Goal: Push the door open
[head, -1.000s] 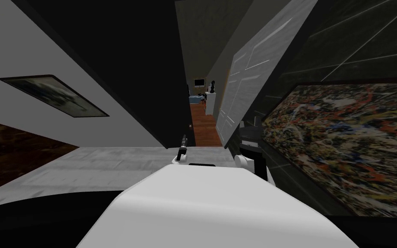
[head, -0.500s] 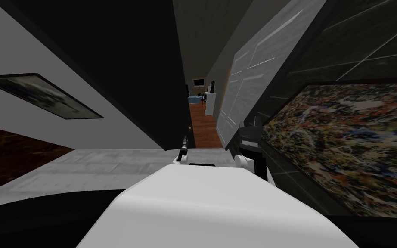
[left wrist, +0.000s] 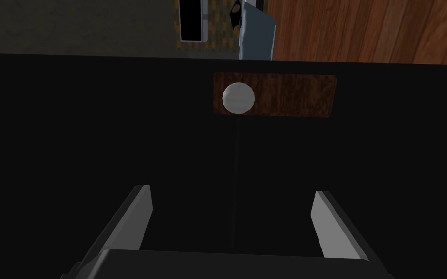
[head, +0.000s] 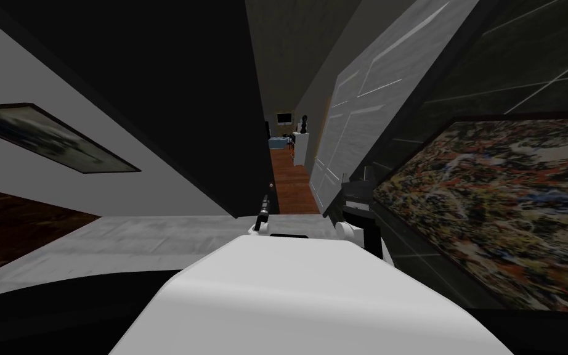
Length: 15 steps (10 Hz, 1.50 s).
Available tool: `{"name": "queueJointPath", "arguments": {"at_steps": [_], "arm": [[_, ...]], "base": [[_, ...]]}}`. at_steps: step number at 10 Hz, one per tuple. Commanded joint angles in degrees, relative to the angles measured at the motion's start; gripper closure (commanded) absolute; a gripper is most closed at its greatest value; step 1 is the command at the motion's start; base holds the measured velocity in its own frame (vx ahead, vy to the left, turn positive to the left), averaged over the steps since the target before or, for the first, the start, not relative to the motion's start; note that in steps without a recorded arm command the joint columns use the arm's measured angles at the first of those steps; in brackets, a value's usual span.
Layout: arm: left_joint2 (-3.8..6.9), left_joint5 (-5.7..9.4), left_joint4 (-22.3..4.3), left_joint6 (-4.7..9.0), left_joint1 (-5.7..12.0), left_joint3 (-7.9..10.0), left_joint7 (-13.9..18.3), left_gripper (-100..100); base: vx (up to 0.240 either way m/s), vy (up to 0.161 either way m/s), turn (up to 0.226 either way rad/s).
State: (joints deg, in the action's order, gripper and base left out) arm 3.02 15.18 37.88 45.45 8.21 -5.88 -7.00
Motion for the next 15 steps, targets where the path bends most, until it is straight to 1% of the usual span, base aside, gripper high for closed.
{"name": "queueJointPath", "arguments": {"at_steps": [1, 5, 9, 11, 12, 15], "arm": [[0.32, 0.06, -0.46, 0.21, 0.23, 0.16, 0.04, -100], [0.73, 0.23, -0.91, 0.42, 0.37, 0.65, 0.06, -100], [0.37, 0.39, -1.36, 0.64, 0.52, 1.14, 0.08, -100], [0.33, 0.40, -1.39, 0.65, 0.54, 1.16, 0.08, -100], [0.33, 0.40, -1.39, 0.65, 0.54, 1.16, 0.08, 100], [0.33, 0.40, -1.39, 0.65, 0.54, 1.16, 0.08, 100]], "base": [[0.189, 0.013, -0.026], [0.215, 0.000, -0.026], [0.199, 0.014, -0.028], [0.121, 0.013, -0.005], [-0.015, -0.001, -0.003], [-0.017, 0.000, -0.004]]}}
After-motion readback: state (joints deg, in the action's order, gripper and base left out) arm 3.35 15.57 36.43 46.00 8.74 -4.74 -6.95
